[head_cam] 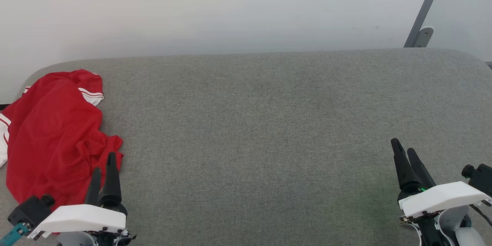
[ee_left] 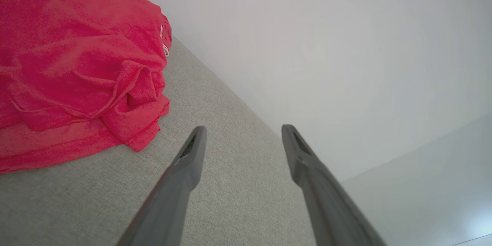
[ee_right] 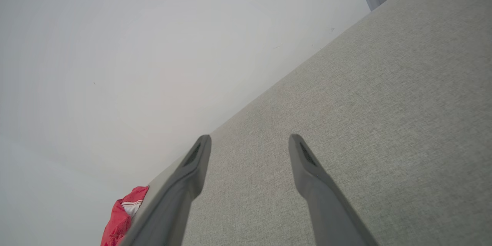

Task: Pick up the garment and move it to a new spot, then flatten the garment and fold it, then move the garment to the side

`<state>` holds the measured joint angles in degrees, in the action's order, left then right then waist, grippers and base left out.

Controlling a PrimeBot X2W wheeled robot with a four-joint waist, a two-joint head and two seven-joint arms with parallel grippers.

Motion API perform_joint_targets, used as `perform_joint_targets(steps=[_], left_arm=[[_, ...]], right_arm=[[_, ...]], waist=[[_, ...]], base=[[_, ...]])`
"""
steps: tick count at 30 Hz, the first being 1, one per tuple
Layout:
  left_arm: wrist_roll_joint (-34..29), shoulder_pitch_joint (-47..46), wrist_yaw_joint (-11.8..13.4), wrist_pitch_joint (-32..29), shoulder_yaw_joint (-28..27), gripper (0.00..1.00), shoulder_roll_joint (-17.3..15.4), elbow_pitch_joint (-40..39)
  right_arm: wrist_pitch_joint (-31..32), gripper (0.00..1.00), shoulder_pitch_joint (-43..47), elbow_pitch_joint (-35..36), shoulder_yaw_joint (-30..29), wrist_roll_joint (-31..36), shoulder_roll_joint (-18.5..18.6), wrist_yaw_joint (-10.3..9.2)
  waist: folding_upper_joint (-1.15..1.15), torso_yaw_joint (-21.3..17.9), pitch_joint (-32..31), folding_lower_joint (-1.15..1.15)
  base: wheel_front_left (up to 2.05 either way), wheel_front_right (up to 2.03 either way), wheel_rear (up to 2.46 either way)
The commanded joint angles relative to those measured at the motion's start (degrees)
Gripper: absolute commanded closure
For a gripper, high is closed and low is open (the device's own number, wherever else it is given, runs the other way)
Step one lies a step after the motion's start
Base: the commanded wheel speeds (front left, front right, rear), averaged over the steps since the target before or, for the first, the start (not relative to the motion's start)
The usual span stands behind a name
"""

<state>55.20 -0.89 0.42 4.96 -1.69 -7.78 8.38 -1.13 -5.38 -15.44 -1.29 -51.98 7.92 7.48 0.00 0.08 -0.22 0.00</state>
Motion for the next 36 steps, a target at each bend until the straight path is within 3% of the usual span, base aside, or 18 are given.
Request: perform_joint_targets(steps=[1,36], left_arm=[[-2.2,-0.1,-0.6,0.5,-0.2,0.0,-0.4,-1.0],[-22.6,2.0,-3.6,5.9,-1.7,0.0,1.1,-2.5]], right_arm=[[-0.6,0.0,-1.4,0.8,0.4,1.6,0.6,0.01],[-4.5,0.0,-1.0,1.5,1.7,19.7,2.7,0.02]], waist=[[0.0,0.0,0.0,0.0],[0.0,-0.1,-0.8,0.0]], base=[[0.0,0.0,0.0],[0.0,0.0,0.0]])
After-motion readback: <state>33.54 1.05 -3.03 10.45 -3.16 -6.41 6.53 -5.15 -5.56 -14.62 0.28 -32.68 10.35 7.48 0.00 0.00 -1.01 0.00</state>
